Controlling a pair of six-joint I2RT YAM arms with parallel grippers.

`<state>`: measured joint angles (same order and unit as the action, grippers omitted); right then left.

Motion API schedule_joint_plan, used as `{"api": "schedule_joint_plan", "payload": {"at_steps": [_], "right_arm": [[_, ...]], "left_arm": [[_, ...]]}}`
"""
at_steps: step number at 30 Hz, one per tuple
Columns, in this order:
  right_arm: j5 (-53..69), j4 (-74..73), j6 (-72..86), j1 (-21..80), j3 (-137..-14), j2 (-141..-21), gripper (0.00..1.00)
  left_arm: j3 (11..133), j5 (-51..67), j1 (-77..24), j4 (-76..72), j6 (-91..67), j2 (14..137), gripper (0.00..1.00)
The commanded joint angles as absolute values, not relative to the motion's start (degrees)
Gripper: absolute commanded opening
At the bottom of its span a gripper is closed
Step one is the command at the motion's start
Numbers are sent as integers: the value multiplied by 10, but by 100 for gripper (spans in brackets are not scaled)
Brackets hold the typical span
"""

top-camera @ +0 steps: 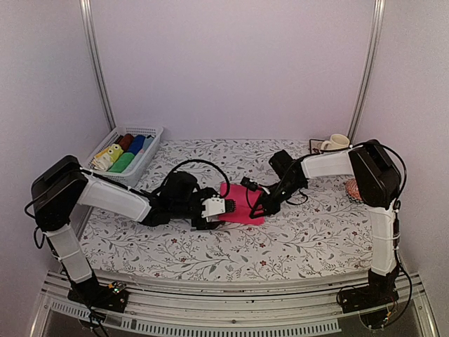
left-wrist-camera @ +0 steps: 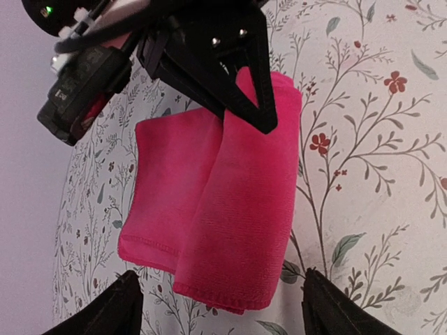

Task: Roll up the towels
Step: Roll the towel at the center of the board.

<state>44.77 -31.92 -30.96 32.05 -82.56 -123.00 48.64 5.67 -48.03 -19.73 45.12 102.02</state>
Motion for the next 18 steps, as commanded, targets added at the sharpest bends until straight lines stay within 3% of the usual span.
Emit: {"api": "schedule_joint_plan", "payload": {"at_steps": [1, 18], "right_arm": [[433, -328, -306, 318, -833, -1258, 5], [440, -327, -296, 317, -835, -1257, 6]], "left_arm": [[500, 108, -490, -207, 497, 1017, 79], [551, 101, -488, -144, 551, 1104, 70]]}}
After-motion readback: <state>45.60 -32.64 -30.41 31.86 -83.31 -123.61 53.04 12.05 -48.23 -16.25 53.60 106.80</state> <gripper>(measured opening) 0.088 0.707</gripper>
